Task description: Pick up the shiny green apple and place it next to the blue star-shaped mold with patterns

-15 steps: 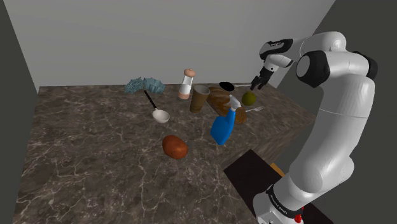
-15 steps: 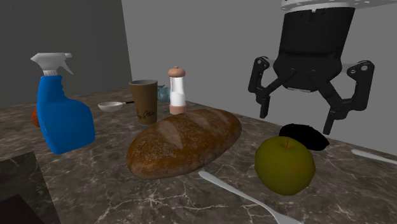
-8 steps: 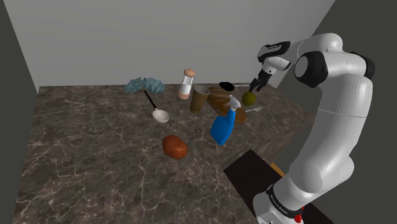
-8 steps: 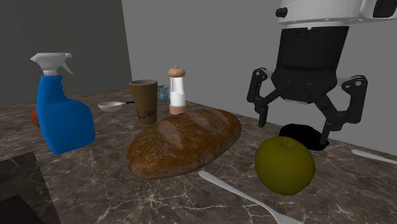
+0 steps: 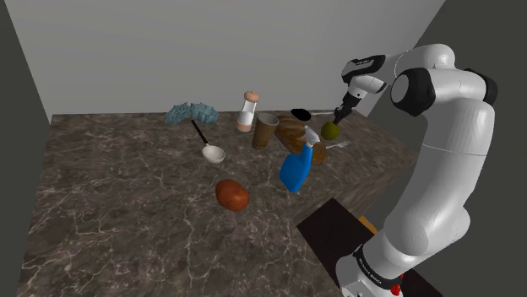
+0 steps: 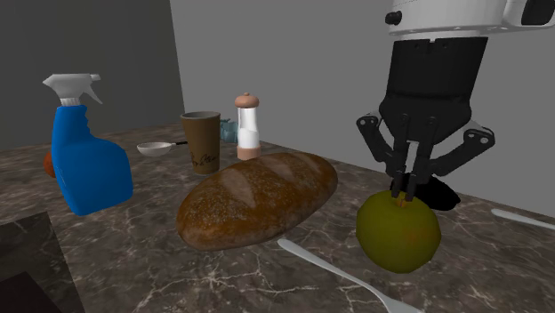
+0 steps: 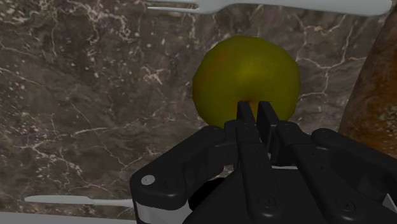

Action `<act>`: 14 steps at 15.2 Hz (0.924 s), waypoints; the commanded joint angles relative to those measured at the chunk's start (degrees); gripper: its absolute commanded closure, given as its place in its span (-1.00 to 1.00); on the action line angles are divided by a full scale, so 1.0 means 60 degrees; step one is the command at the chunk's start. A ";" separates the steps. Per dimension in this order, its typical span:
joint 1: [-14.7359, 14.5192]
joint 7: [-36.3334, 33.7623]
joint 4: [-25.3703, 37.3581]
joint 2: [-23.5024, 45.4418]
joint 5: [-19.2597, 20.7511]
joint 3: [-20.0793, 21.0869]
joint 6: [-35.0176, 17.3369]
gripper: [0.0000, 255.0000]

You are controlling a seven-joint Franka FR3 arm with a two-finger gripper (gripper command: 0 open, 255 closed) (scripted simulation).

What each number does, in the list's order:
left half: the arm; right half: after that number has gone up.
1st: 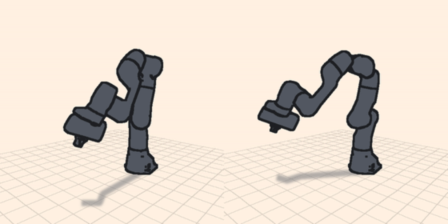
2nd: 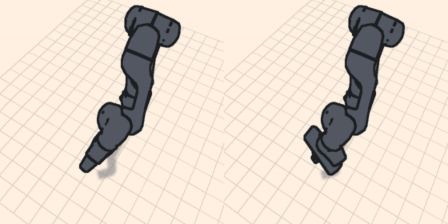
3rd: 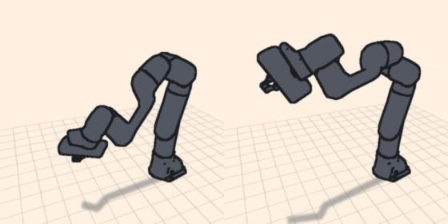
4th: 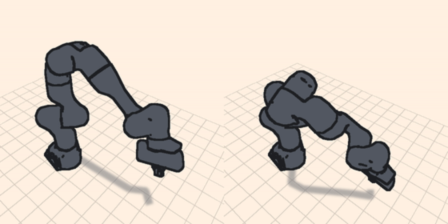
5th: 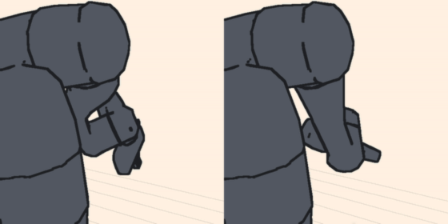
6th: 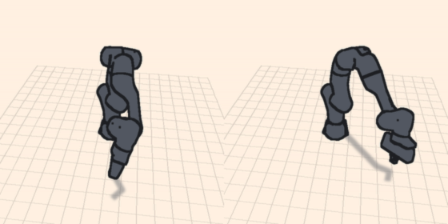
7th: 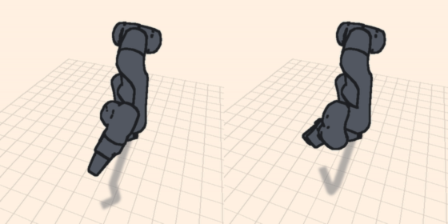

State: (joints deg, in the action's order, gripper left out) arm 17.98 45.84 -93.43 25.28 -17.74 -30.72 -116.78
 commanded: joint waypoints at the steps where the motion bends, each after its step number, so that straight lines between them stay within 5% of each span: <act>1: 0.0000 0.0000 0.0000 0.0000 0.0000 0.0000 0.0000 1.00; 14: -0.0013 -0.0186 0.0635 -0.0288 0.0223 -0.0109 0.0872 1.00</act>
State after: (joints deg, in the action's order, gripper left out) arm 17.96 44.89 -90.03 23.83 -16.60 -31.30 -112.20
